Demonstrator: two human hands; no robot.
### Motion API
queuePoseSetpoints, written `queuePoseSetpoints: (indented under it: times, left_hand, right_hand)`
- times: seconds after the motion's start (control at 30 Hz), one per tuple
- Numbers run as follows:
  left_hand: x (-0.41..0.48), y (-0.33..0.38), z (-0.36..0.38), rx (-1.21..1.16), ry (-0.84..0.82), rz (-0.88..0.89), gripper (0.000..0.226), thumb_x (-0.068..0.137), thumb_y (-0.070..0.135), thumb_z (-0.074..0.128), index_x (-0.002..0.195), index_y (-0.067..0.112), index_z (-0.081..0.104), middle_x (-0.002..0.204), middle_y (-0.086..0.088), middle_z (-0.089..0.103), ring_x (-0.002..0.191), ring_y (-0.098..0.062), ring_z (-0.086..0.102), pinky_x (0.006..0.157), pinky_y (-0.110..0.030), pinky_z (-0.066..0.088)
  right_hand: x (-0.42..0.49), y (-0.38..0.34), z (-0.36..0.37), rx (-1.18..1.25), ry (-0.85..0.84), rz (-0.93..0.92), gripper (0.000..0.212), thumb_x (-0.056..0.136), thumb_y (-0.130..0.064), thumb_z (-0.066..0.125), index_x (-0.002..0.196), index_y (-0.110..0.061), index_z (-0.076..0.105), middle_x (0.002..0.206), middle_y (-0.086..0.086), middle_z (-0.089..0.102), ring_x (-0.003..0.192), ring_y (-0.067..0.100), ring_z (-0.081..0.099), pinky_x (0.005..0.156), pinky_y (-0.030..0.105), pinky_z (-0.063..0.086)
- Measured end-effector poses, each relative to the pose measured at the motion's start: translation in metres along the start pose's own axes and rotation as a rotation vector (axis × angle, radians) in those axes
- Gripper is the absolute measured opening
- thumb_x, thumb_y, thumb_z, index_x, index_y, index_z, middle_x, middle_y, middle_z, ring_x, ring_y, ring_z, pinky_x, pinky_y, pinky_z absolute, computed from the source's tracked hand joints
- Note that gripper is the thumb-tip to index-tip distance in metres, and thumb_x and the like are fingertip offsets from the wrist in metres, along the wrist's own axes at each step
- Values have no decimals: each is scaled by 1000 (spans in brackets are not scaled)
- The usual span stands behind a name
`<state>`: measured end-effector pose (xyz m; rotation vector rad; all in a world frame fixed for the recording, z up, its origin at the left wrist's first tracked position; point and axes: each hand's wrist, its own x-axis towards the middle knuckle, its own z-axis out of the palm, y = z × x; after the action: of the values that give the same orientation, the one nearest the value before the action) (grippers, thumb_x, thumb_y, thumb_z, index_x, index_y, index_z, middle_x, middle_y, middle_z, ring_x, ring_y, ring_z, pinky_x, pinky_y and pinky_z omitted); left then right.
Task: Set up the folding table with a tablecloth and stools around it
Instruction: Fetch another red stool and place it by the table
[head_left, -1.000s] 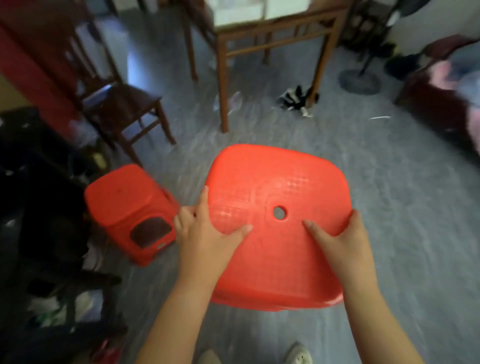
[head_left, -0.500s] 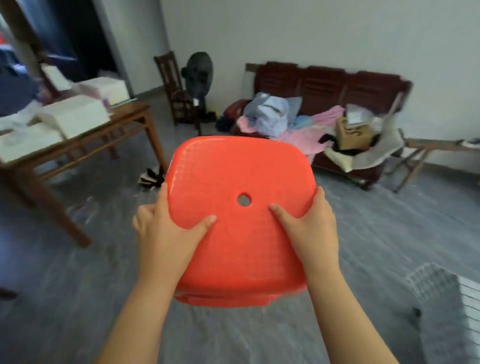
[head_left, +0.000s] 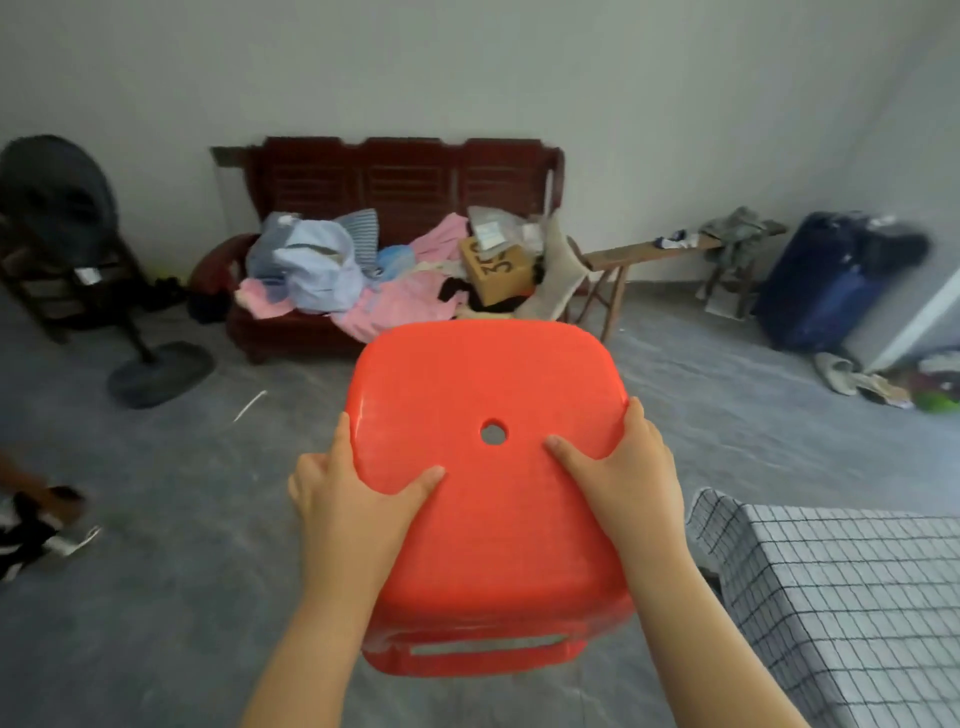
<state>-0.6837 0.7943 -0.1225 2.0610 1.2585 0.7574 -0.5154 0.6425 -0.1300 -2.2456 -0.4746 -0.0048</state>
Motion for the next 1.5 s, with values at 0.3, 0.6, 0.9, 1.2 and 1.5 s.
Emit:
queuePoseSetpoints:
  times: [0.3, 0.6, 0.9, 1.2, 1.5]
  left_hand:
    - [147, 115, 169, 8, -260, 267, 112, 54, 65, 74, 148, 28, 26, 112, -15, 46, 113, -28, 33, 103, -42, 27]
    - [222, 267, 351, -51, -399, 354, 111, 60, 67, 71, 150, 29, 17, 124, -7, 35, 125, -26, 26, 106, -44, 27]
    - [272, 404, 526, -22, -585, 502, 111, 61, 72, 68, 149, 33, 13, 126, -3, 32, 127, -25, 29, 104, -45, 33]
    - [300, 516, 779, 94, -927, 708, 110, 62, 61, 75, 150, 27, 19, 127, -12, 39, 127, -31, 30, 108, -42, 26]
    - [263, 539, 1012, 336, -1397, 878, 109, 66, 50, 79, 151, 16, 19, 146, -14, 41, 132, -30, 40, 107, -37, 32]
  right_hand:
    - [167, 72, -12, 6, 223, 262, 106, 57, -77, 60, 136, -11, 37, 134, 7, 52, 122, 29, 48, 99, 48, 44]
    - [362, 165, -73, 36, 345, 343, 106, 54, -78, 61, 135, -12, 39, 130, 6, 54, 120, 30, 50, 95, 50, 46]
    - [503, 265, -129, 42, 514, 460, 101, 61, -75, 59, 137, -13, 37, 132, 5, 53, 122, 29, 50, 97, 51, 46]
    - [621, 416, -141, 95, 731, 786, 87, 67, -65, 65, 134, -12, 45, 126, 6, 59, 115, 26, 56, 96, 46, 47]
    - [651, 571, -132, 284, 620, 1171, 57, 77, -19, 74, 125, -16, 42, 118, 3, 61, 106, 22, 60, 91, 42, 49]
